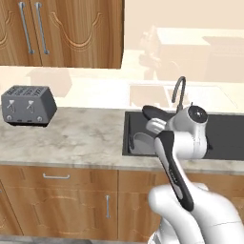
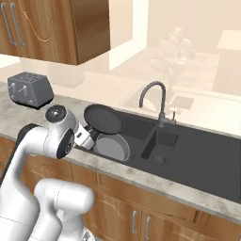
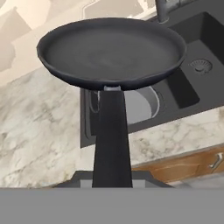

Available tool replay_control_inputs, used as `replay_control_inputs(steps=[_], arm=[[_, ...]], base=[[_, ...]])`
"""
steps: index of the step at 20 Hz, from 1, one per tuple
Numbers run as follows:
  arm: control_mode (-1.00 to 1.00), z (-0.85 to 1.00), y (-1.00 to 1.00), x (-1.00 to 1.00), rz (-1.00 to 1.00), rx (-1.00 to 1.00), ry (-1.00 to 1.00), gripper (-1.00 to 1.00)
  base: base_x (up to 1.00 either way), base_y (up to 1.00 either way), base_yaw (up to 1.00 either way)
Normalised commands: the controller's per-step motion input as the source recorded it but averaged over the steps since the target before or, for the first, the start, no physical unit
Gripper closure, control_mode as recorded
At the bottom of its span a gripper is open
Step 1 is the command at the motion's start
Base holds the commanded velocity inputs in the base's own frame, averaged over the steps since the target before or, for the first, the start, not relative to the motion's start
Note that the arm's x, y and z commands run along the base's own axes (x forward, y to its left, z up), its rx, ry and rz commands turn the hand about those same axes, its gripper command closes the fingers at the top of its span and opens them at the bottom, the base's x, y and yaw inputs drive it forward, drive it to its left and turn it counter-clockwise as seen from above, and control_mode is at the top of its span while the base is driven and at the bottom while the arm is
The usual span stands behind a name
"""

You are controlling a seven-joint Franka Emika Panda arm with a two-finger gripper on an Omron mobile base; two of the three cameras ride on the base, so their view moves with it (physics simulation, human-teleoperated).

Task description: Move the pot and pan from the stove into the sink.

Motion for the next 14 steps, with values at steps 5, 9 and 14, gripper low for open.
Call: replay_control_inputs(steps=[5, 9, 14], arm=[[-1.00, -0.30, 0.00, 0.73, 0.00, 0.07, 0.04, 1.00], [-1.00, -0.25, 0.00, 0.85, 0.00, 0.08, 0.06, 1.00], [-1.00, -0.16, 0.00, 0.82, 0.00, 0.06, 0.09, 1.00]], base=[[0.00, 0.00, 0.00], [0.00, 0.00, 0.00], [0.00, 0.00, 0.00]])
